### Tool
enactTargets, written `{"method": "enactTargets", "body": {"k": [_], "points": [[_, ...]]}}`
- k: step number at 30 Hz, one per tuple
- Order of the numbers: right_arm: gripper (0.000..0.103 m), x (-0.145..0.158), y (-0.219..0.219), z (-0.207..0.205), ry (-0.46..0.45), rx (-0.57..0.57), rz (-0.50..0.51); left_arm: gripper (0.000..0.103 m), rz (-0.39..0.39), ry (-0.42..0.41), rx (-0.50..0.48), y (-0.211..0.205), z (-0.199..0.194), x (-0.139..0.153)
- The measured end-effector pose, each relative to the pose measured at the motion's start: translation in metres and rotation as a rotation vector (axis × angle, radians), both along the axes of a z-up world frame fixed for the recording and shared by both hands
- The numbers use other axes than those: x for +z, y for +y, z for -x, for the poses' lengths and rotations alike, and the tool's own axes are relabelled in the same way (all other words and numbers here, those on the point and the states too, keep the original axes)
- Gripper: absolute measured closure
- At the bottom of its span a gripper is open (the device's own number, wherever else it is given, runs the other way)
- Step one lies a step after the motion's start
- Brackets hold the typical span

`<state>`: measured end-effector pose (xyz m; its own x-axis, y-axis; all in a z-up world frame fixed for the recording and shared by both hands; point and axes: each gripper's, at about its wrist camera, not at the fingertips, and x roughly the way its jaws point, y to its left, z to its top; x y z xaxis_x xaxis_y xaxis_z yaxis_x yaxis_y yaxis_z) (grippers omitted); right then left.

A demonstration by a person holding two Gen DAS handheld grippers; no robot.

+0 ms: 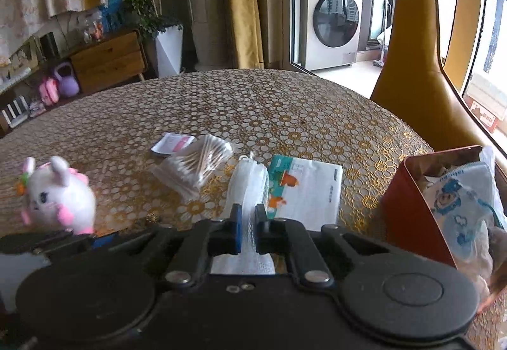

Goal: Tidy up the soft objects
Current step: 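Grasp the brown hair tie with the left tool while the right tool grasps the white mask, then carry the hair tie with the left tool while the right tool carries the mask to the red box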

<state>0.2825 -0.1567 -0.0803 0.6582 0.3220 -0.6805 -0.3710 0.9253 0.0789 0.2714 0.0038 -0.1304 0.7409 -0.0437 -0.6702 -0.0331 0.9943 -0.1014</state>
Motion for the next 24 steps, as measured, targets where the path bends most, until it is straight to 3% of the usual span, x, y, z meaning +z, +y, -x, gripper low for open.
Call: {"method": "enactTargets", "body": {"k": [15, 24], "points": [[0.097, 0.044, -0.042, 0.071, -0.055, 0.014, -0.108, 0.087, 0.054, -0.021, -0.036, 0.009, 0.045, 0.035], [0.097, 0.062, -0.072, 0.101, -0.078, -0.022, -0.166, 0.087, 0.092, -0.066, -0.095, -0.009, 0.072, 0.078]]}}
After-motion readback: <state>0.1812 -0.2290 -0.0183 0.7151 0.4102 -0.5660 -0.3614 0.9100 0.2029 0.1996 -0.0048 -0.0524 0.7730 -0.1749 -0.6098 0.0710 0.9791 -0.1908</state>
